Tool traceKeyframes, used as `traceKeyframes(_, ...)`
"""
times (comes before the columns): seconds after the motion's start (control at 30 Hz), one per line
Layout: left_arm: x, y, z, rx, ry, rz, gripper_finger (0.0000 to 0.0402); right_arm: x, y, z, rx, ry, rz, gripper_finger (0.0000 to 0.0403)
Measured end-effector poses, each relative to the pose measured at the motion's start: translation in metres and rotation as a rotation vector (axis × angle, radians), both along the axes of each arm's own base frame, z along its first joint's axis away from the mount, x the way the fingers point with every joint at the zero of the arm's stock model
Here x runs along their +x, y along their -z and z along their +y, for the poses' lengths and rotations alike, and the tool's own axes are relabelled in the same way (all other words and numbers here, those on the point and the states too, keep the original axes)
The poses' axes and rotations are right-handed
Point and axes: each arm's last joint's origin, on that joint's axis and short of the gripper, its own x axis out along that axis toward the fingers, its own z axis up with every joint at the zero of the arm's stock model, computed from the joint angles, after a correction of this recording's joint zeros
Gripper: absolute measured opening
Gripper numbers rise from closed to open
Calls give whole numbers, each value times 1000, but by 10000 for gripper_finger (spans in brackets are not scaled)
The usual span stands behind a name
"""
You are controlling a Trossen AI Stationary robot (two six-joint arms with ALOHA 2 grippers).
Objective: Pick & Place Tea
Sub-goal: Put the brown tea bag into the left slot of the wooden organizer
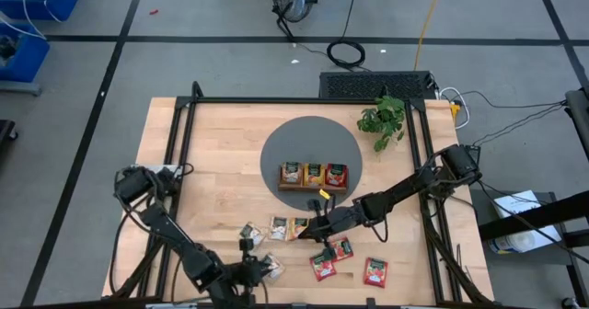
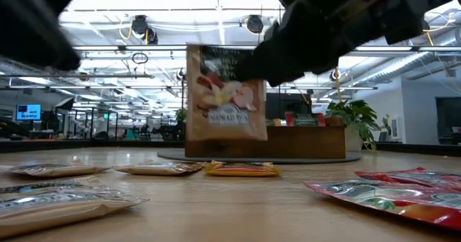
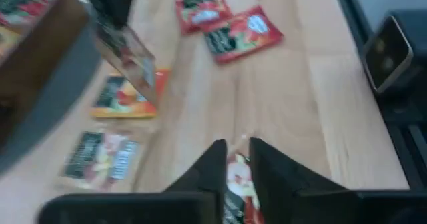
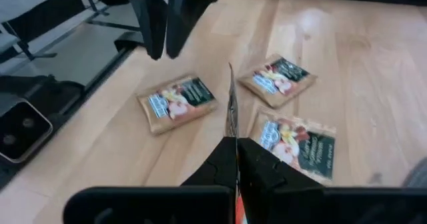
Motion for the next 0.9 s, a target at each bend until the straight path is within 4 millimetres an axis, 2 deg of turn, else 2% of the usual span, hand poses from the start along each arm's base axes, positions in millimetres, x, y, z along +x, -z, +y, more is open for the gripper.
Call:
traceKeyframes(0.1,-5,16,9,-1,21,-15,17,-4,4,-1,-19,-23,-29,0)
traceKeyframes(0.2,-4,20,24,3,27,-18,9,-8,4,-4,10,-60,-85,0)
traceKeyframes(0.4,17,-29,42,25,198,-143,5,-22,0,-23,44,-39,-122,0)
traceKeyframes(0.53,27,-44,44,22,342,-233,4,-35,1,-27,17,-29,-125,0)
traceKeyframes(0.63,33,-38,45,15,403,-223,5,-44,2,-28,-34,-23,-135,0)
traceKeyframes(0.77,35,-36,49,-28,371,-202,8,-52,4,-31,-72,-27,-184,0)
traceKeyframes(0.9,24,-13,58,-9,364,-130,5,-58,5,-35,-65,-22,-226,0)
